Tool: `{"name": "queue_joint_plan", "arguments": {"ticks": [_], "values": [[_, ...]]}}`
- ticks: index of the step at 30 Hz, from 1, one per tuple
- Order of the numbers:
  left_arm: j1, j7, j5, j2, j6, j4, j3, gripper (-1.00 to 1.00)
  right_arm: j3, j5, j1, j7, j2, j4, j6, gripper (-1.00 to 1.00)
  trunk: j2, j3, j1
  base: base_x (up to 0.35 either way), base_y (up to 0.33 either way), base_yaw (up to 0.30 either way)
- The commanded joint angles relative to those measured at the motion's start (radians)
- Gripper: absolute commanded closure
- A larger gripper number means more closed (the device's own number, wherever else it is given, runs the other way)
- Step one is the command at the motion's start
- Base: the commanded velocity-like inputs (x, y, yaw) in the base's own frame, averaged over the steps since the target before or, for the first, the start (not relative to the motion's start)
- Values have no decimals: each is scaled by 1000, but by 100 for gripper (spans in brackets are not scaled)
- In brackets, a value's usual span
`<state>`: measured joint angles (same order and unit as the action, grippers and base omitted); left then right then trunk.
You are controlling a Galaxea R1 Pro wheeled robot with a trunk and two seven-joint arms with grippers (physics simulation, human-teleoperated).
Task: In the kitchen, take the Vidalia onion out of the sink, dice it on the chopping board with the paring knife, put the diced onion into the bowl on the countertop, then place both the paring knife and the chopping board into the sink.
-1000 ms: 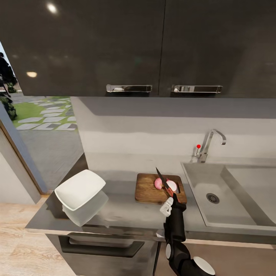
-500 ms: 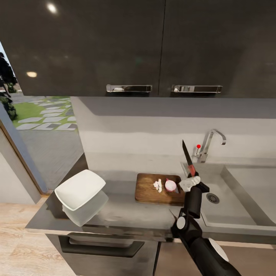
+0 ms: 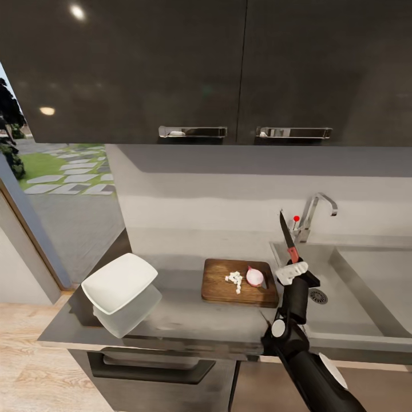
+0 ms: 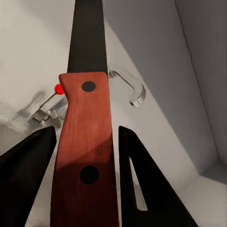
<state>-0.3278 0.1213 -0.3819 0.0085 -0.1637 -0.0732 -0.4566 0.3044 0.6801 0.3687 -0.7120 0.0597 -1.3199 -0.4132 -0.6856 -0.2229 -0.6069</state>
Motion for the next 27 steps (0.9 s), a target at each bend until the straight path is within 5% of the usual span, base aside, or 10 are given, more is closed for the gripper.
{"name": "queue_joint_plan", "arguments": {"ticks": [1, 10, 19, 27], "values": [[-1, 0, -8, -1, -16, -3, -8, -100, 3, 6, 1, 1, 1, 9, -9, 100, -1, -1, 0, 0, 0, 0], [-1, 0, -10, -20, -39, -3, -7, -100, 7, 12, 1, 40, -1, 252, 12, 100, -1, -1, 0, 0, 0, 0], [-2, 0, -10, -26, -39, -3, -7, -100, 91, 12, 1, 61, -3, 344, 16, 100, -1, -1, 0, 0, 0, 0], [-1, 0, -12, -28, -39, -4, -7, -100, 105, 13, 1, 63, -12, 350, 16, 100, -1, -1, 0, 0, 0, 0]]}}
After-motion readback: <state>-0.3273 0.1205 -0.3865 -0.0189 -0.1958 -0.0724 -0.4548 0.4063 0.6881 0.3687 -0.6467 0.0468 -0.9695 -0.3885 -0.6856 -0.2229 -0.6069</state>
